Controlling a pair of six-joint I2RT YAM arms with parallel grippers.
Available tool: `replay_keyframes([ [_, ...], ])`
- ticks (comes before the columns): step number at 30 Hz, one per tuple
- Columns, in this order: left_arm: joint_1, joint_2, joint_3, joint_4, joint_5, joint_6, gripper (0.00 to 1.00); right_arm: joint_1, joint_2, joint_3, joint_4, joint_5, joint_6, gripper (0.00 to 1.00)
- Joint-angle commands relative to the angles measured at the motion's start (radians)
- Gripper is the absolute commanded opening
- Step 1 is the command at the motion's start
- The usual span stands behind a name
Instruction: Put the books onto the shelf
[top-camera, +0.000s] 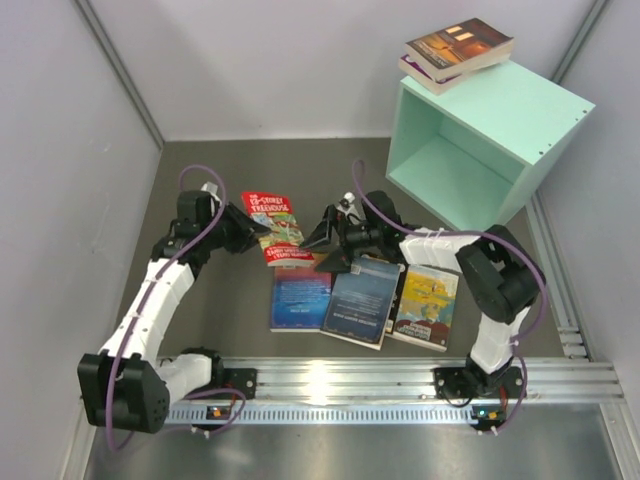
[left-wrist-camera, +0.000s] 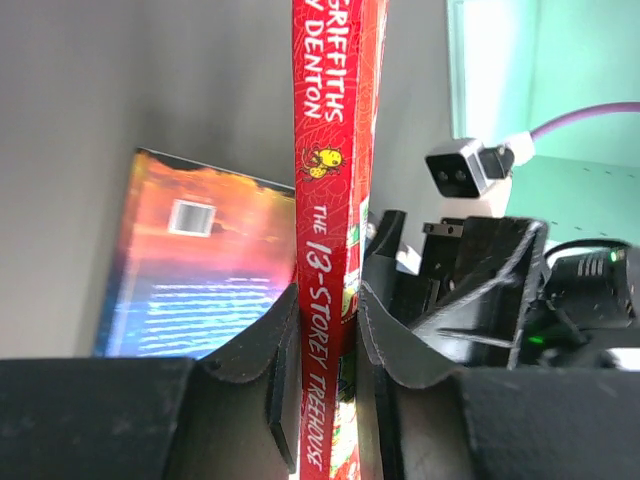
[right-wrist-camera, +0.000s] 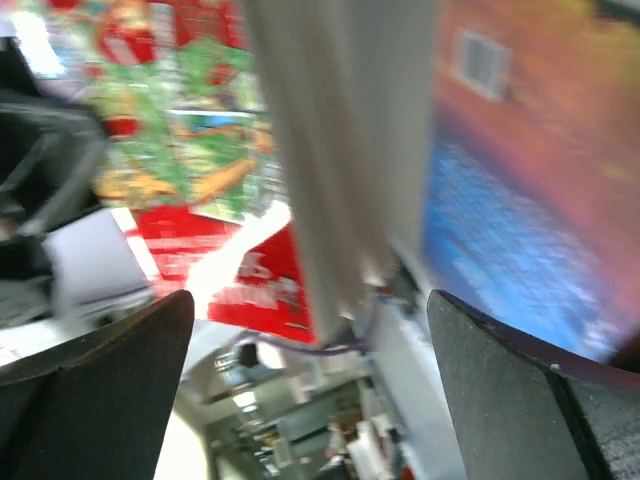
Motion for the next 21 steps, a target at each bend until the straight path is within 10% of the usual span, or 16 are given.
replay_keyframes([
  [1,0.002,-0.005,0.030,0.167,0.101,-0.069,0.00,-0.012,0.010,-0.057,0.769,-0.062,0.538,1.00],
  [4,0.003,0.000,0.023,0.221,0.144,-0.107,0.00,-0.012,0.091,-0.057,1.037,-0.021,0.731,1.00],
  [11,0.005,-0.025,0.027,0.276,0.172,-0.161,0.00,-0.007,0.102,0.000,0.894,-0.068,0.629,1.00],
  [21,0.008,0.021,0.246,0.115,0.163,-0.069,0.00,-0.101,0.001,0.093,0.055,-0.118,0.032,1.00],
])
